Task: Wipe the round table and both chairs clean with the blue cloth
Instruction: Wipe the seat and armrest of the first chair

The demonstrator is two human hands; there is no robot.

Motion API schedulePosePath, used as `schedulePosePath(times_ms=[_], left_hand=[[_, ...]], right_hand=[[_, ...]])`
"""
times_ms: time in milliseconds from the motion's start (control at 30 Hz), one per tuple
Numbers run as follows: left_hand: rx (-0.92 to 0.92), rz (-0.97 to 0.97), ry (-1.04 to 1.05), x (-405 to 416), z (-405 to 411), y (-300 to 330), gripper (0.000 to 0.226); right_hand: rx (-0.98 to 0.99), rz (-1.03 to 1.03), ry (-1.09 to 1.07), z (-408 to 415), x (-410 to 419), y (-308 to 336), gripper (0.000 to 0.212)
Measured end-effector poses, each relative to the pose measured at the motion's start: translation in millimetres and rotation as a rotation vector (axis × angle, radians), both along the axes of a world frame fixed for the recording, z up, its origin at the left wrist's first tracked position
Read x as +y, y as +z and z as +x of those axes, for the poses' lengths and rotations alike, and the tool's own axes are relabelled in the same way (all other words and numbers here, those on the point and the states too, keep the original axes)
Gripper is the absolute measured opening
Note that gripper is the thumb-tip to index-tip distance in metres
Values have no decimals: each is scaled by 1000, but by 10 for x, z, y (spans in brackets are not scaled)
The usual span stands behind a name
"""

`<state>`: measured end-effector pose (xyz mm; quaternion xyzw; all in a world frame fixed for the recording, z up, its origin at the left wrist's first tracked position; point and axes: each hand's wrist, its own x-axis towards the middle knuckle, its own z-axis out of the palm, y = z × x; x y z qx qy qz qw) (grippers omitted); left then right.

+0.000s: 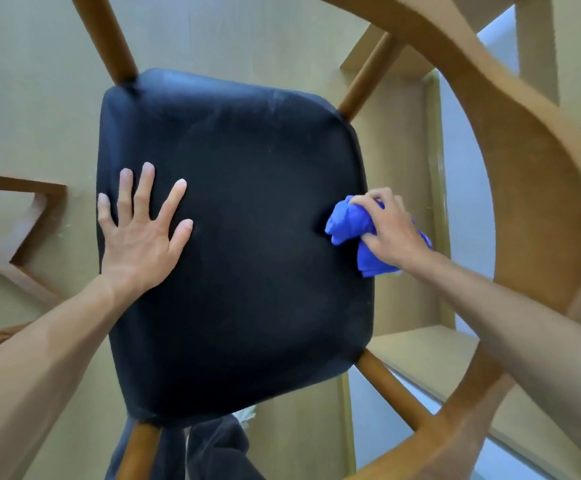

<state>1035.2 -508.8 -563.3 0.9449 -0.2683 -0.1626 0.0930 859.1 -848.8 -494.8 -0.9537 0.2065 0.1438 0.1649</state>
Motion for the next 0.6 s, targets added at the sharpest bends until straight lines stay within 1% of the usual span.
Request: schedulePosePath(times_ms=[33, 67, 133, 167, 200, 300, 400, 433, 500, 533, 600], left_hand=[[4, 5, 1, -1, 0, 8, 59], [6, 13, 1, 1, -1, 20, 59], [7, 33, -10, -7, -11, 59, 59], [6, 40, -14, -20, -13, 82, 59], [6, 39, -17, -39, -12, 108, 58], [3, 1, -25, -95, -3, 186, 56], [6, -2, -17, -115, 0, 207, 63], [-5, 4, -20, -115, -11, 191, 64], [-36, 14, -24, -93, -30, 139, 64], [-49, 17, -19, -82, -32, 112, 64], [-68, 16, -3, -64, -35, 65, 64]], right_hand=[[-45, 32, -220, 83, 69, -53, 58], [-92, 64, -395, 129, 179, -100, 56], [-189, 91, -656, 75, 441, -133, 52], [-206, 86, -764, -21, 575, -129, 51], [-185, 65, -863, -145, 711, -113, 50], [9, -28, -1158, -517, 1158, -54, 50], [177, -20, -1466, -576, 1410, -35, 53], [186, 5, -1555, -536, 1425, -39, 54], [134, 51, -1684, -425, 1387, -70, 52], [102, 55, -1705, -355, 1347, -96, 50], [50, 37, -1639, -186, 1230, -147, 47]])
